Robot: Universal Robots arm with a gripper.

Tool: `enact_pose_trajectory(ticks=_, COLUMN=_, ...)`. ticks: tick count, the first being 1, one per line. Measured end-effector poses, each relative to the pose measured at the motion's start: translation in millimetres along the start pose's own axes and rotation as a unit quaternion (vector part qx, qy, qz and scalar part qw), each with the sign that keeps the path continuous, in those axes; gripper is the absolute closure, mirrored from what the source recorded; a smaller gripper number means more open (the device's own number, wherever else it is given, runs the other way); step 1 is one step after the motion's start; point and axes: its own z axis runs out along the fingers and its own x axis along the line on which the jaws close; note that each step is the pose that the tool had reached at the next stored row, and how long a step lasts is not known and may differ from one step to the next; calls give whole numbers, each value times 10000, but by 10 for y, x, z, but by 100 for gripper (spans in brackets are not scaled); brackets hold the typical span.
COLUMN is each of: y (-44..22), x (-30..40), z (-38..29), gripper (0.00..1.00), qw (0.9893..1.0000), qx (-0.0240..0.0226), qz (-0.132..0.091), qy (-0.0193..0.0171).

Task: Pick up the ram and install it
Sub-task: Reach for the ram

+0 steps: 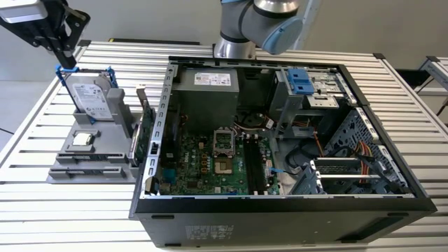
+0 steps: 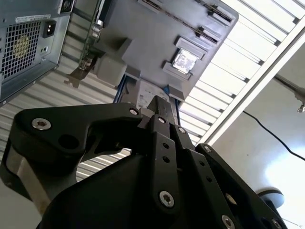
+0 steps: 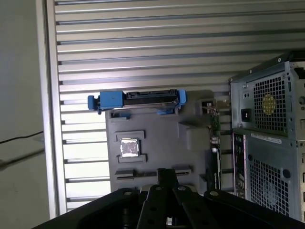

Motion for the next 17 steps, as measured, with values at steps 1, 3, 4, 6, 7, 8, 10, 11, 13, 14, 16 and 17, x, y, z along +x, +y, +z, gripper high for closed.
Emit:
enact_pose_trajectory(ticks=1, y=1, x=2, z=0, gripper=100, qw=10000, qx=0, qz=0, qy=0)
enact_pose_trajectory(ticks=3, y=1, x=7, z=0, gripper=100, qw=10000, qx=0, qz=0, qy=0)
enact_pose_trajectory(ticks=4, y=0, x=9, z=0, gripper=100, qw=10000, qx=0, qz=0, qy=0)
enact_pose_trajectory(ticks=6, y=-2, x=9, z=-1, gripper=100, qw=10000, qx=0, qz=0, qy=0)
enact_pose_trajectory(ticks=7, y=-4, x=9, z=0, gripper=100, qw=10000, qx=0, qz=0, qy=0)
enact_pose_trajectory(ticks=8, y=-7, x=9, z=0, gripper=100, qw=10000, qx=0, qz=0, qy=0)
enact_pose_trajectory(ticks=10, y=-9, x=8, z=-1, gripper=100, qw=10000, qx=0, qz=0, qy=0)
enact_pose_trajectory(ticks=11, y=-9, x=8, z=-1, gripper=100, qw=10000, qx=0, qz=0, qy=0)
enact_pose_trajectory(ticks=13, y=-10, x=8, z=-1, gripper=100, qw=10000, qx=0, qz=0, qy=0)
enact_pose_trajectory(ticks=14, y=-10, x=8, z=-1, gripper=100, qw=10000, qx=0, qz=0, qy=0)
enact_pose_trajectory(ticks=16, y=-12, x=8, z=0, gripper=100, qw=10000, qx=0, qz=0, qy=0)
enact_pose_trajectory(ticks=17, y=-17, x=8, z=0, gripper=100, qw=10000, qx=0, qz=-1, qy=0)
